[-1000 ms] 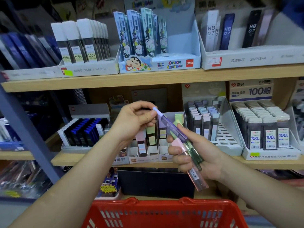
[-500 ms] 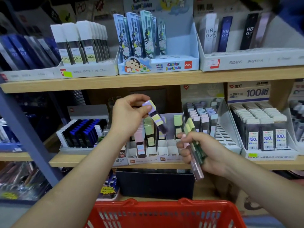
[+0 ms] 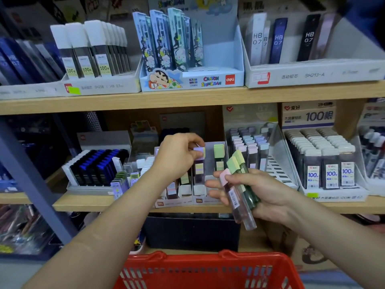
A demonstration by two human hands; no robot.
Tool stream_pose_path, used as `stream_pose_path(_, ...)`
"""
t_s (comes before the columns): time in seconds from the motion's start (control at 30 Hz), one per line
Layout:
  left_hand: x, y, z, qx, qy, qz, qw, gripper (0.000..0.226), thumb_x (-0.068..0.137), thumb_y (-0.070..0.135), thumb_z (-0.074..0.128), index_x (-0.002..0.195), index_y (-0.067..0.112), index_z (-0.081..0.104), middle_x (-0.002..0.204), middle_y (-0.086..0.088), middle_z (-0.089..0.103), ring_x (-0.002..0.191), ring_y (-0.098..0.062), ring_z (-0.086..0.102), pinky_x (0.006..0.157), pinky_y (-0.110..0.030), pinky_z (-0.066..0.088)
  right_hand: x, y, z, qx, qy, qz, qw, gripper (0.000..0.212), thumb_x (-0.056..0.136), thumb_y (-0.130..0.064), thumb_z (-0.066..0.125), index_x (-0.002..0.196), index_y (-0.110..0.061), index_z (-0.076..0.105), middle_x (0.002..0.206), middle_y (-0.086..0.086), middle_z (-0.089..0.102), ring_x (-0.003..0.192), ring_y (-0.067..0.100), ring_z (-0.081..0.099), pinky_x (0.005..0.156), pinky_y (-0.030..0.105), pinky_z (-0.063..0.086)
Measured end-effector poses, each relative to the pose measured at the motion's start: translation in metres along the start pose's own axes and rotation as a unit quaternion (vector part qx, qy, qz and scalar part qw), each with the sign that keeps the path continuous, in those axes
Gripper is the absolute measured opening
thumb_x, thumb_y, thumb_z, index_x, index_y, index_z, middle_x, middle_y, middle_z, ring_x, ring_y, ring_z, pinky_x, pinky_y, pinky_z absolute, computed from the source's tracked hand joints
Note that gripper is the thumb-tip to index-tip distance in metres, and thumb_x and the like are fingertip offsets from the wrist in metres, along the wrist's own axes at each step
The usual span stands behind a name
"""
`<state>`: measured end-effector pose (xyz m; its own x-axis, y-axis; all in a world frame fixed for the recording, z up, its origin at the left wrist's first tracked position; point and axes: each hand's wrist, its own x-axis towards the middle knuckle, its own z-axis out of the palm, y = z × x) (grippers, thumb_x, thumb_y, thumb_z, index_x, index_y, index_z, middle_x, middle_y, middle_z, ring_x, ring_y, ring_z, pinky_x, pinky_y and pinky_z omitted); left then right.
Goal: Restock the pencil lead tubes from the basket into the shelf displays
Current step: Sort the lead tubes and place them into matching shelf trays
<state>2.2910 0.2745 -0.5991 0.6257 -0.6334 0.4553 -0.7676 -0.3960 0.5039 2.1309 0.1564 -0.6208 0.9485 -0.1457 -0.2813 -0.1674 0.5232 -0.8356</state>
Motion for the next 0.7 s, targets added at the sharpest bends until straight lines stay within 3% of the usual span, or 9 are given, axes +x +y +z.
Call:
stream_pose_path(0.13, -0.002, -0.003, 0.004, 0.021, -0.020, -0.010, 1.000, 0.016, 0.083, 0.018, 0.074, 0.097, 0.024, 0.070, 0.087, 0.005, 0.068, 0.084, -0.011, 0.064, 0.081, -0.035, 0.055, 0.001, 0.001, -0.001, 0.009, 0.009, -0.004, 1.000, 0.029, 0.093, -0.002, 0.055, 0.120, 0.007, 0.057, 0.108, 0.029, 0.069, 0.074, 0.028, 0.073, 0.056, 0.026, 0.058)
stream_pose_path(0.37, 0.005, -0.006, 0.012, 0.177, 0.001, 0.020, 0.984, 0.020, 0.087, 0.026, 0.068, 0.106, 0.024, 0.071, 0.110, 0.004, 0.063, 0.111, -0.020, 0.044, 0.087, -0.035, 0.037, 0.006, 0.007, 0.001, -0.029, 0.022, 0.007, 0.999, 0.033, 0.094, -0.010, 0.057, 0.126, -0.002, 0.056, 0.111, 0.021, 0.071, 0.074, 0.028, 0.072, 0.049, 0.027, 0.055)
stream_pose_path(0.53, 0.007, -0.009, 0.015, 0.201, 0.010, 0.020, 0.979, 0.026, 0.091, 0.026, 0.063, 0.116, 0.027, 0.064, 0.114, 0.002, 0.062, 0.114, -0.019, 0.044, 0.088, -0.034, 0.034, 0.008, 0.011, 0.005, 0.004, 0.034, 0.011, 0.999, 0.035, 0.093, -0.013, 0.058, 0.126, -0.002, 0.053, 0.109, 0.023, 0.071, 0.050, 0.015, 0.056, 0.041, 0.021, 0.047)
stream_pose_path(0.7, 0.005, -0.012, 0.012, 0.211, 0.013, 0.057, 0.976, 0.022, 0.091, 0.024, 0.062, 0.113, 0.024, 0.067, 0.114, 0.002, 0.064, 0.110, -0.020, 0.047, 0.087, -0.035, 0.037, 0.011, 0.011, 0.006, 0.035, 0.021, 0.017, 0.999, 0.036, 0.094, -0.014, 0.057, 0.127, -0.002, 0.050, 0.111, 0.025, 0.070, 0.046, 0.012, 0.053, 0.040, 0.019, 0.046)
